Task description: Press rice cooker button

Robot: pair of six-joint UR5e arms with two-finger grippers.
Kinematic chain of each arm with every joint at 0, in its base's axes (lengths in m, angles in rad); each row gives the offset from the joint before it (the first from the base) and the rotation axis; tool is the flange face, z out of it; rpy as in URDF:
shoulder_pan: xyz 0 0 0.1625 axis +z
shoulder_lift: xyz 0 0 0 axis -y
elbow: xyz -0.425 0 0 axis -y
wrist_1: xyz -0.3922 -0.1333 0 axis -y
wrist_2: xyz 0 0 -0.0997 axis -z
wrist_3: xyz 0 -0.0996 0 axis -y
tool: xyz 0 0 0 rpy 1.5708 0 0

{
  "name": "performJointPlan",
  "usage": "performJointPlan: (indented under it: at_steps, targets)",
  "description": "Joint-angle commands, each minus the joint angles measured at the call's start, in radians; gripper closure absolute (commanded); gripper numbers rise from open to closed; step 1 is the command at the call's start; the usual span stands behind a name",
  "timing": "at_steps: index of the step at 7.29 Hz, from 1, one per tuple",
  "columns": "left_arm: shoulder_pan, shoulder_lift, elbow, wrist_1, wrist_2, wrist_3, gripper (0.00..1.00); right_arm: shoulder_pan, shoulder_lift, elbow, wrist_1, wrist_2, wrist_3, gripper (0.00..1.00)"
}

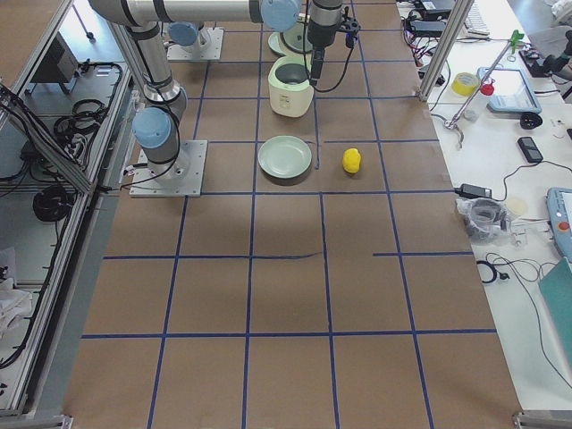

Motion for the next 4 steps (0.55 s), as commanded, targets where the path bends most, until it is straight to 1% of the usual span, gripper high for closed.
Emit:
performJointPlan:
  at_steps: [1,2,4]
  targets:
    - [0.0,0.0,0.001,0.0,0.0,0.0,0.0,0.005,-0.001,0.009,0.0,0.005,0.043,0.0]
    - [0.0,0.0,0.001,0.0,0.0,0.0,0.0,0.011,-0.003,0.01,0.0,0.008,0.078,0.0]
    - [0.0,0.0,-0.001,0.0,0.0,0.0,0.0,0.027,-0.001,0.01,0.0,0.006,0.085,0.0]
